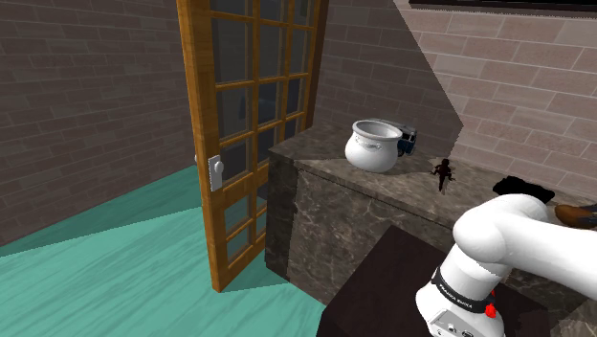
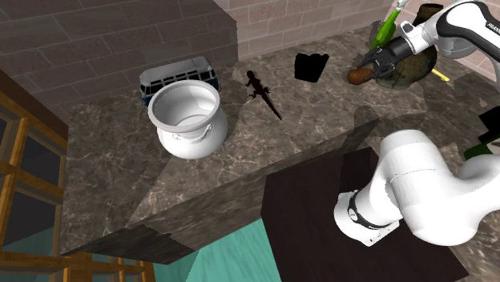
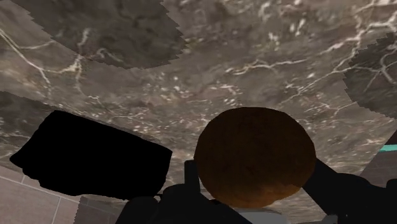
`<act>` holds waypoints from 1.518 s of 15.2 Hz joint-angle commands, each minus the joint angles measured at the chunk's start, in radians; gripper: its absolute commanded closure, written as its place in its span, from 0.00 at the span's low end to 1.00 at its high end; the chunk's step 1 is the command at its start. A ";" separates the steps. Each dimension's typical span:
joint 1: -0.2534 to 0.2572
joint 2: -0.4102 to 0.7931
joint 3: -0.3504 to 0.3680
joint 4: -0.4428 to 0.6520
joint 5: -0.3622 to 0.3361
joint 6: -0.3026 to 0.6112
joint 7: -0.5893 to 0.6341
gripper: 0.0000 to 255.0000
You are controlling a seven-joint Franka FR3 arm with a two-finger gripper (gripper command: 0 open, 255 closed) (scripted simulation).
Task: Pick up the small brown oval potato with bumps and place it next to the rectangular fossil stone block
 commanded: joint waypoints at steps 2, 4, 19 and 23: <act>0.010 -0.037 -0.103 0.008 -0.020 0.000 0.006 1.00; 0.010 -0.045 -0.099 0.009 -0.027 -0.004 0.010 1.00; 0.026 -0.042 -0.040 0.129 -0.008 -0.123 -0.002 0.00; 0.026 -0.057 -0.032 0.130 -0.020 -0.131 0.006 0.00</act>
